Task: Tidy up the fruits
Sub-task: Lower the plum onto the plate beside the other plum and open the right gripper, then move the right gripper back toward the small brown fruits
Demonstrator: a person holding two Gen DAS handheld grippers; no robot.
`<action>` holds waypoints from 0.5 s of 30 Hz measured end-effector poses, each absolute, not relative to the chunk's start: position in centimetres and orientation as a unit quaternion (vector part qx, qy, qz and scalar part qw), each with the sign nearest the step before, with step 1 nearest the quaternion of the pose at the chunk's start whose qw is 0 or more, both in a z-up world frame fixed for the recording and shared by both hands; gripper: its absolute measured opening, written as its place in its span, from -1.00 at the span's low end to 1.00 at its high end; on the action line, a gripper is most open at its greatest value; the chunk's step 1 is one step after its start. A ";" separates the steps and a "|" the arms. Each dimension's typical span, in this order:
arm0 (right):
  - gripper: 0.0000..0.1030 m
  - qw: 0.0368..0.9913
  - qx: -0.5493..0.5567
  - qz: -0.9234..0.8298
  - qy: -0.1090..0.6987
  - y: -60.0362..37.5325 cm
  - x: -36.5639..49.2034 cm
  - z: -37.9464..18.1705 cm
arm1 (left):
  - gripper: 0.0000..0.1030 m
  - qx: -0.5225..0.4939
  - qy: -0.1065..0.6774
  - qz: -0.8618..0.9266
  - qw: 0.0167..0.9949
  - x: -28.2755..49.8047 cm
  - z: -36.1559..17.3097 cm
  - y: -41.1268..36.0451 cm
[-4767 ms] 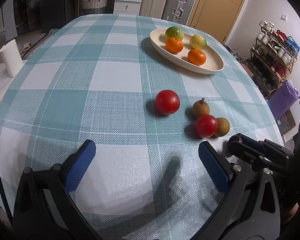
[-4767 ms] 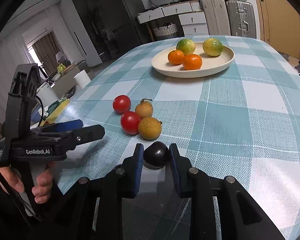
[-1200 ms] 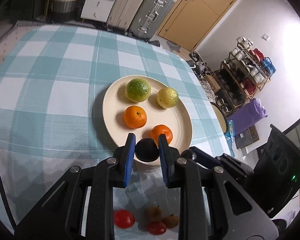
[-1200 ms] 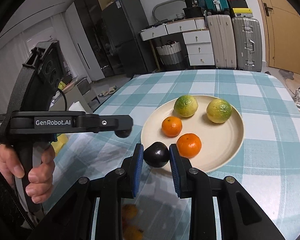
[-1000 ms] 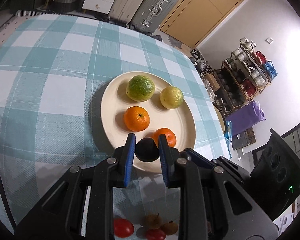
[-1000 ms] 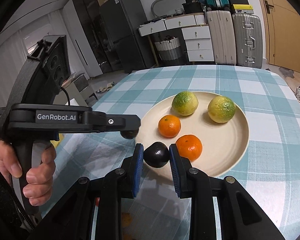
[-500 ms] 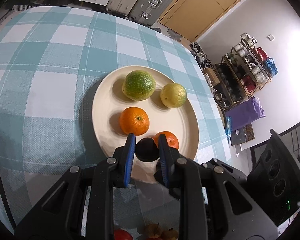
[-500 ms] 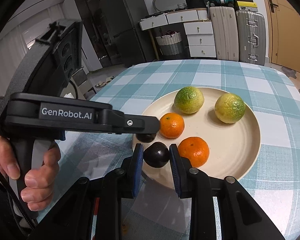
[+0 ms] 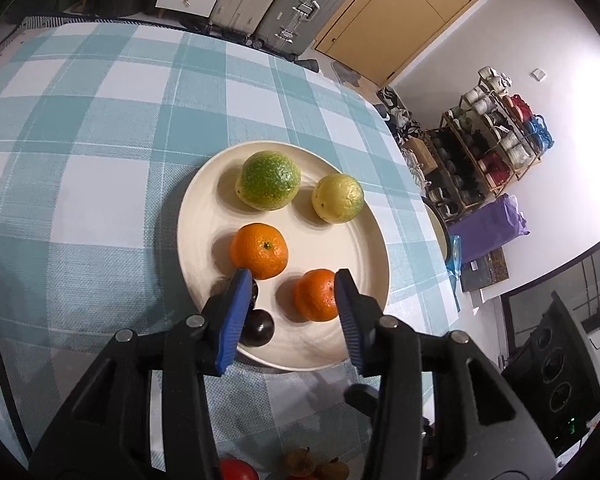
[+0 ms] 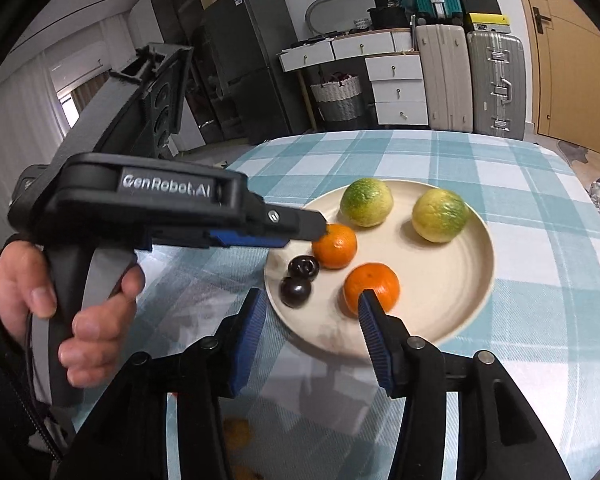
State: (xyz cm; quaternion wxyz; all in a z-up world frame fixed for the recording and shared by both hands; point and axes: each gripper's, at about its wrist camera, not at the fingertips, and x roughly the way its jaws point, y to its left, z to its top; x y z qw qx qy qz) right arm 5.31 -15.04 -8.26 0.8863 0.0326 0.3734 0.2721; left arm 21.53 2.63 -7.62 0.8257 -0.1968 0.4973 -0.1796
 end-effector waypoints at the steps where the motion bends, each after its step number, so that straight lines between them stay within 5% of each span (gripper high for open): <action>1: -0.03 0.888 0.032 0.270 0.372 -15.2 5.0 -8.1 | -0.24 -0.199 0.497 -0.180 0.826 21.4 -7.5 2.7; 15: -0.03 0.900 0.058 0.269 0.339 -16.9 1.8 -5.6 | -0.24 -0.109 0.447 -0.147 0.876 13.9 -3.8 2.3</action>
